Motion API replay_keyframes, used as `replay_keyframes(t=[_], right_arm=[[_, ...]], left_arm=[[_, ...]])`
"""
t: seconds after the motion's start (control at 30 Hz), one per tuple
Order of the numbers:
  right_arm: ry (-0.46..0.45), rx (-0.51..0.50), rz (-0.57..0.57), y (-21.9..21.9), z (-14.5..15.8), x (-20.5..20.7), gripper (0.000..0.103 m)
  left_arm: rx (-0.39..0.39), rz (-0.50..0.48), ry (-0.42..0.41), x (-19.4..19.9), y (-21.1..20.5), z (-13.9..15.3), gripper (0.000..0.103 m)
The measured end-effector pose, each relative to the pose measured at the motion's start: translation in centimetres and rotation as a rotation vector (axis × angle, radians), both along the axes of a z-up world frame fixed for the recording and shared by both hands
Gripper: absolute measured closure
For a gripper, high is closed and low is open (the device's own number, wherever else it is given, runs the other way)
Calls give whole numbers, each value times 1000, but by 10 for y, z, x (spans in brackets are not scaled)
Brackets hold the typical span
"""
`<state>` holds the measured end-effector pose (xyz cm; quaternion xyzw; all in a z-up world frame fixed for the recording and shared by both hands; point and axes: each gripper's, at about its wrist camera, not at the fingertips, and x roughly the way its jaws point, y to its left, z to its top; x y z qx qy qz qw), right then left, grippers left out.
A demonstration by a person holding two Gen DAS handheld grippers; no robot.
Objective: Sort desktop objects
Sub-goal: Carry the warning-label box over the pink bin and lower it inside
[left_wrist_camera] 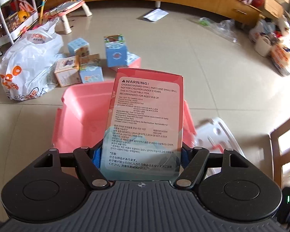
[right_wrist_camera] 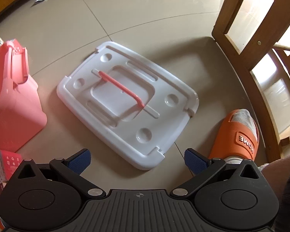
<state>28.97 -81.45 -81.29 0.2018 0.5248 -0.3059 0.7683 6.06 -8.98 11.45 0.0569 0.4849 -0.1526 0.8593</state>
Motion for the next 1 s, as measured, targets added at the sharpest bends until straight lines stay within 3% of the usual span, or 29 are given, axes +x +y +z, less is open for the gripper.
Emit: replay_keyframes(t=[0.2,0.53,0.73,1.0], right_arm=[[16,11,37,7,-10,9,1],[22,0,105,19,-22,28,1],[54,14,114,22,-36,34,1],[76,19,138,25,-49,42,1]], left_arm=[[43,-2,25,44,-3,-23,30],[100,127,178,87,14,-91,30],[153,92,218,103,10,-118,30],[156,111,307,124,7,-149,30]])
